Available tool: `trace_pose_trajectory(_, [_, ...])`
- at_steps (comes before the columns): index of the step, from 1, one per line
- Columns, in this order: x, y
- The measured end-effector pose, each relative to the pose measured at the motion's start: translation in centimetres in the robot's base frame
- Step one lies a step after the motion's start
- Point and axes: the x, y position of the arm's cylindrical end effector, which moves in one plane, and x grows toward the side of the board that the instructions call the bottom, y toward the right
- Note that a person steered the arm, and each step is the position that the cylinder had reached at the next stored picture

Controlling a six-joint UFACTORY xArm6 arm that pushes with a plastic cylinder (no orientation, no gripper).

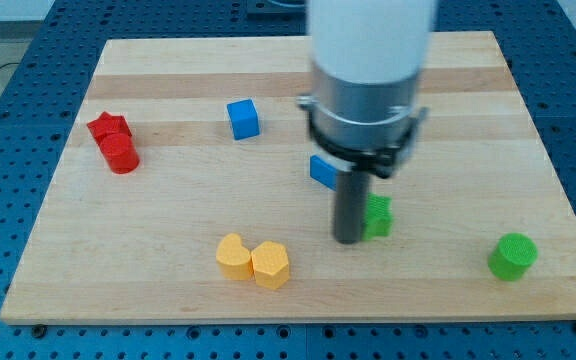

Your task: Place green star above green circle

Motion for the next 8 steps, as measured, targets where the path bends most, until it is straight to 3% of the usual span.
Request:
trace_pose_trajectory(1, [0.0,2.9])
trace_pose_trajectory(3, [-0.7,-4.9])
trace_pose_trajectory(4, [-3.1,-4.2])
trace_pose_trajectory(6, [-2.2,5.5])
trace_pose_trajectory(8, [-1.9,9.2])
